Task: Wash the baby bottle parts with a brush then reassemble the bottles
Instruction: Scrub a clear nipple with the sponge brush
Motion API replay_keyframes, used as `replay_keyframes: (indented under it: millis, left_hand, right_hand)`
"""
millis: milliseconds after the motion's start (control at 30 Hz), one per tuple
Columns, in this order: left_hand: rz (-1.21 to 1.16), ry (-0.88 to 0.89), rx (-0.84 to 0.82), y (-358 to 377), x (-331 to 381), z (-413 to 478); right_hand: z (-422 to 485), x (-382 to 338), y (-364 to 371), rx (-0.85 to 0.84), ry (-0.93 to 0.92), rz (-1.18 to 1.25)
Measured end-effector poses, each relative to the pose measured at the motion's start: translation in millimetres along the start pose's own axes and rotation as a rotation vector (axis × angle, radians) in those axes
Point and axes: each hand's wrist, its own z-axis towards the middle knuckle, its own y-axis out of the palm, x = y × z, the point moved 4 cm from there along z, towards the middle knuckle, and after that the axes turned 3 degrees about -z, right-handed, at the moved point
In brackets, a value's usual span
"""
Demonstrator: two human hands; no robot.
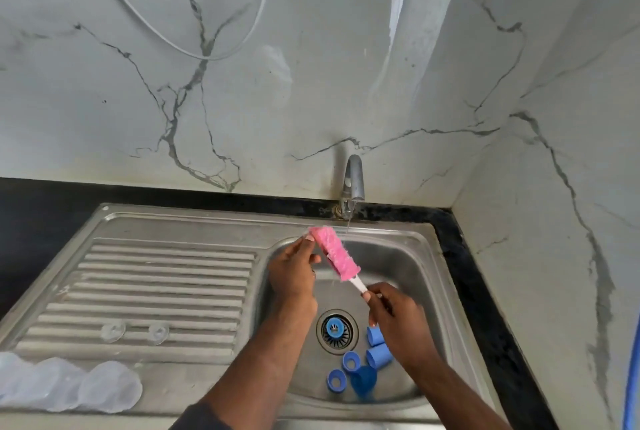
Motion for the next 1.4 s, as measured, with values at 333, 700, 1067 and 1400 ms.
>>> replay_keyframes:
  millis: [333,700,1067,1400]
  left_hand:
    - [0.041,0.037,-0.075,-19.3,3.8,-5.4]
    - [-0.081,-0.135,-0.149,-39.2,18.6,3.0]
    - [-0.386,-0.404,-0.206,-61.5,34.9,22.9]
    - [-0.367,-0.434,-0.329,-57.5,29.5,14.7]
  right_hand:
    - [-8.3,-19.7,4.3,0.032,-0.055,-0.006]
    - [-15.5,-34.3,7.8,0.025,-0.088,-0.022]
    - [-18.8,-33.0,29.1,0.098,-0.126,-0.165]
    - [-21.6,-43.3,39.5,0.035,0.036,0.108]
